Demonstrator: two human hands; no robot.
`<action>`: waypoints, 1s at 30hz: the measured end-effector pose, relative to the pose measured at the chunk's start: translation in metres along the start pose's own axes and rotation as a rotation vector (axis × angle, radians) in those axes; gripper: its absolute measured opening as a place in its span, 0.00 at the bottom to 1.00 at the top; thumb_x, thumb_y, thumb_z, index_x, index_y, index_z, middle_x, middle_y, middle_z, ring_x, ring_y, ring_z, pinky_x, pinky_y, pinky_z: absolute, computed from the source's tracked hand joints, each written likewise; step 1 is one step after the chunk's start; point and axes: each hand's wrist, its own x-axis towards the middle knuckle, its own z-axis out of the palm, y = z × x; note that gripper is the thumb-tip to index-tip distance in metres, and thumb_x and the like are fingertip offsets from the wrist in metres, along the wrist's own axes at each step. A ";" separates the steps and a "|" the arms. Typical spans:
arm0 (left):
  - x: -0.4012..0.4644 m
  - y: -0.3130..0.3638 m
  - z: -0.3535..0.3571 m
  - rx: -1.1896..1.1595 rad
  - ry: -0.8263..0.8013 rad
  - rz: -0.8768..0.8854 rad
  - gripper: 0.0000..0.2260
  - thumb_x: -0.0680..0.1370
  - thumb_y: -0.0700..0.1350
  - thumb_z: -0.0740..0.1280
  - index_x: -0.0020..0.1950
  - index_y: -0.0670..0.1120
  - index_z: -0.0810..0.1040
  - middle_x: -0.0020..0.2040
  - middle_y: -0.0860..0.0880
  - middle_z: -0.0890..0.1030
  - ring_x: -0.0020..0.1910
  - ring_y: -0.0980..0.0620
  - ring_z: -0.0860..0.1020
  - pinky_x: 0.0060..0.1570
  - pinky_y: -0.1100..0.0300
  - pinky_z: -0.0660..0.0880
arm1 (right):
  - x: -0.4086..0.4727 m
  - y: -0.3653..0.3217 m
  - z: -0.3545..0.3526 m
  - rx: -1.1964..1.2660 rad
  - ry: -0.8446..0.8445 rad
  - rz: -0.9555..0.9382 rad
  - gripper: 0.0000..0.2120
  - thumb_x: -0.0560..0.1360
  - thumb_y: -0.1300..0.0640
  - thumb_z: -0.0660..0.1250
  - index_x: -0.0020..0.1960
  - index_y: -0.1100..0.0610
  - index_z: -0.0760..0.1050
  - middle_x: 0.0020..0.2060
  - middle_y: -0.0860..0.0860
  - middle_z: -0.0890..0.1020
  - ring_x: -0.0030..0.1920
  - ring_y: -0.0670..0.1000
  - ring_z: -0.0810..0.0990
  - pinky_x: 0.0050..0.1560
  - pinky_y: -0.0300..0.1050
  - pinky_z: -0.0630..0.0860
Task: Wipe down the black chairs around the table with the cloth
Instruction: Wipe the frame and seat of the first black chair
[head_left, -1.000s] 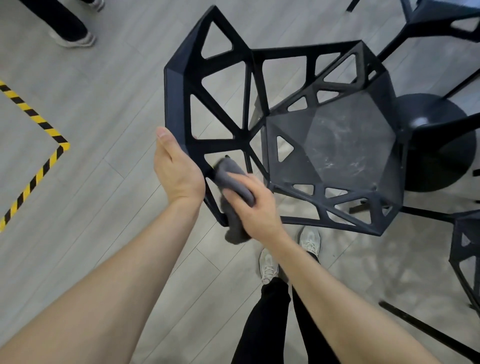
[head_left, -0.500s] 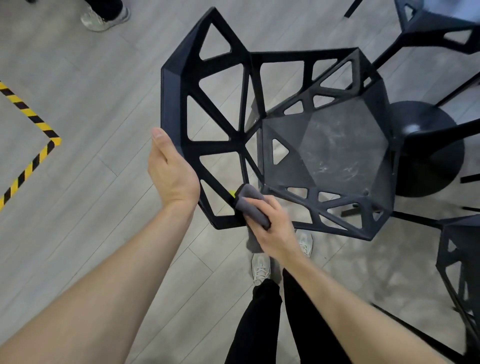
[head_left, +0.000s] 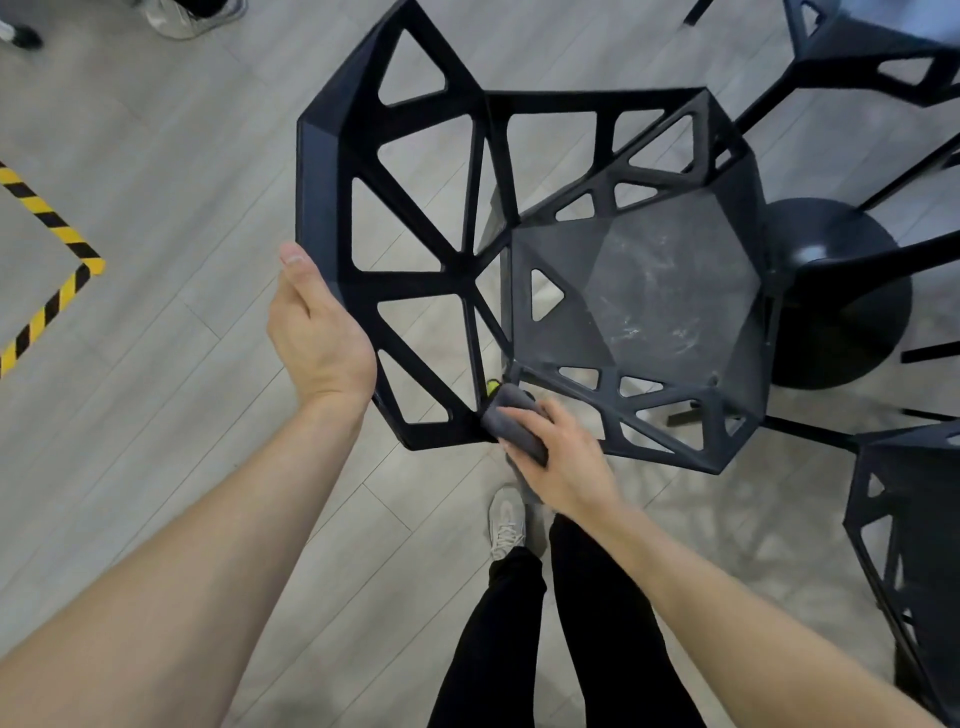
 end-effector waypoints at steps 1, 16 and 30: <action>0.000 0.000 0.000 -0.007 0.001 0.000 0.23 0.89 0.60 0.50 0.39 0.49 0.63 0.34 0.57 0.64 0.35 0.57 0.63 0.43 0.59 0.65 | 0.002 0.015 -0.006 -0.034 0.008 0.056 0.16 0.81 0.42 0.68 0.69 0.40 0.78 0.53 0.44 0.77 0.53 0.51 0.80 0.52 0.49 0.79; -0.024 0.017 -0.013 -0.094 0.028 -0.101 0.09 0.89 0.48 0.52 0.55 0.46 0.67 0.40 0.58 0.68 0.35 0.65 0.70 0.40 0.69 0.66 | -0.015 0.060 -0.026 -0.226 -0.165 0.093 0.36 0.74 0.37 0.75 0.76 0.47 0.68 0.67 0.51 0.75 0.62 0.60 0.80 0.56 0.55 0.80; -0.088 -0.045 -0.010 0.052 0.062 0.185 0.13 0.90 0.51 0.50 0.59 0.47 0.71 0.43 0.72 0.80 0.39 0.52 0.84 0.38 0.38 0.82 | -0.013 0.045 0.003 -0.176 -0.108 0.034 0.26 0.72 0.49 0.74 0.68 0.46 0.73 0.64 0.45 0.75 0.58 0.58 0.80 0.47 0.56 0.82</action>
